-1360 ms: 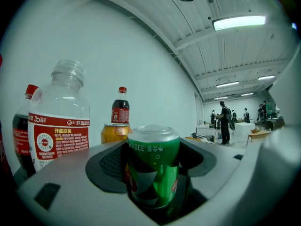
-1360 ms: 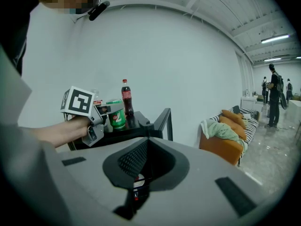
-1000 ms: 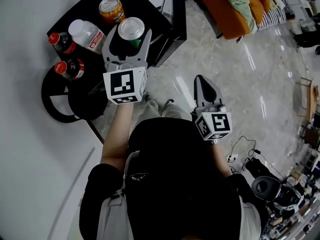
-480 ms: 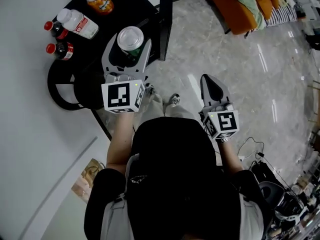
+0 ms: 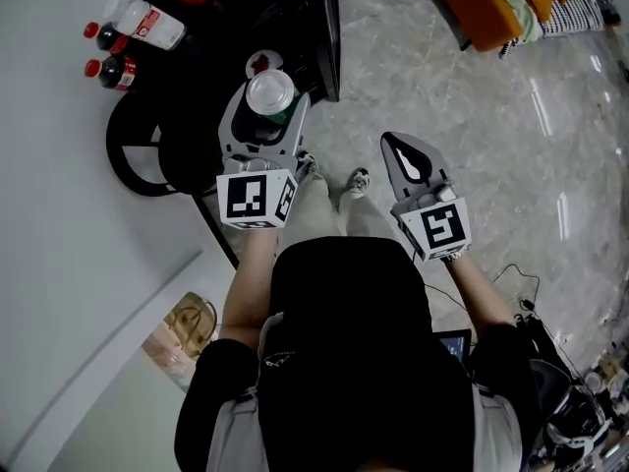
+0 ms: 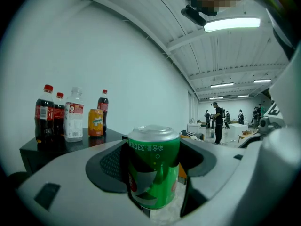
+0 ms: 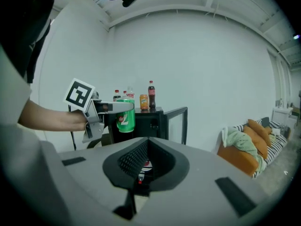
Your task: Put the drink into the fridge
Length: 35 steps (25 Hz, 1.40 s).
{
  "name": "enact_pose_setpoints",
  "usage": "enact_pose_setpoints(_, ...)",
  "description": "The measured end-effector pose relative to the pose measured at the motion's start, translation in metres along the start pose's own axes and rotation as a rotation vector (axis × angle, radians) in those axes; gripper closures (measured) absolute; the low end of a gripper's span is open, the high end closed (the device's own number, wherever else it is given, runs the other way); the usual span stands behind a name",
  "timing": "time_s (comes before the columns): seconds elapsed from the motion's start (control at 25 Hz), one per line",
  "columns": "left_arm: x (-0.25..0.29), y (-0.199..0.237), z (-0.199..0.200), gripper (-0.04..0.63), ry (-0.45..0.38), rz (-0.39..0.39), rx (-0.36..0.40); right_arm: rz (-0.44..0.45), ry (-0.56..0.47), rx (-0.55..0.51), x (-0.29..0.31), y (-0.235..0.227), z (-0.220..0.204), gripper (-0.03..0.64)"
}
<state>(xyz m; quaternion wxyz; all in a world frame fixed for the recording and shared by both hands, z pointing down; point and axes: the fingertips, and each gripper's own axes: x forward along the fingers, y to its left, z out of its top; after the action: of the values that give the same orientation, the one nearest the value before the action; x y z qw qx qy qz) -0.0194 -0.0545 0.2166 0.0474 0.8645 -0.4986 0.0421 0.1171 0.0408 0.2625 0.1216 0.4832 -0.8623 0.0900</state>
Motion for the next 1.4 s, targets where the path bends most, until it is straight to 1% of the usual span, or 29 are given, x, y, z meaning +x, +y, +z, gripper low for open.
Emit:
enact_pose_setpoints(0.12,0.005,0.001,-0.018,0.259,0.002,0.000,-0.016,-0.045,-0.056,0.057,0.003,0.003,0.004,0.603)
enact_pose_setpoints(0.24,0.017,0.009,-0.039,0.259,0.012,-0.011,-0.023,-0.115,-0.062,0.123,0.006,-0.002,-0.007,0.603)
enact_pose_setpoints(0.4,0.036,0.035,-0.074,0.259,0.025,-0.026,-0.028,-0.188,-0.015,0.182,0.022,-0.005,-0.044,0.603)
enact_pose_setpoints(0.56,0.059,0.065,-0.112,0.259,0.028,-0.067,-0.013,-0.272,0.044,0.234,0.041,-0.002,-0.085,0.603)
enact_pose_setpoints(0.72,0.081,0.095,-0.153,0.259,0.033,-0.094,-0.025,-0.368,0.085,0.281,0.053,0.009,-0.130,0.603)
enact_pose_setpoints(0.88,0.102,0.120,-0.192,0.259,0.036,-0.114,-0.037,-0.438,0.127,0.334,0.070,0.026,-0.172,0.603)
enact_pose_setpoints(1.08,0.130,0.144,-0.237,0.259,0.036,-0.103,-0.048,-0.451,0.107,0.367,0.097,0.042,-0.206,0.603)
enact_pose_setpoints(1.2,0.146,0.155,-0.258,0.259,0.039,-0.113,-0.054,-0.467,0.113,0.378,0.108,0.050,-0.232,0.603)
enact_pose_setpoints(1.32,0.162,0.164,-0.274,0.259,0.029,-0.118,-0.054,-0.473,0.117,0.384,0.122,0.053,-0.257,0.603)
enact_pose_setpoints(1.4,0.172,0.169,-0.280,0.259,0.016,-0.118,-0.041,-0.491,0.131,0.397,0.128,0.054,-0.269,0.603)
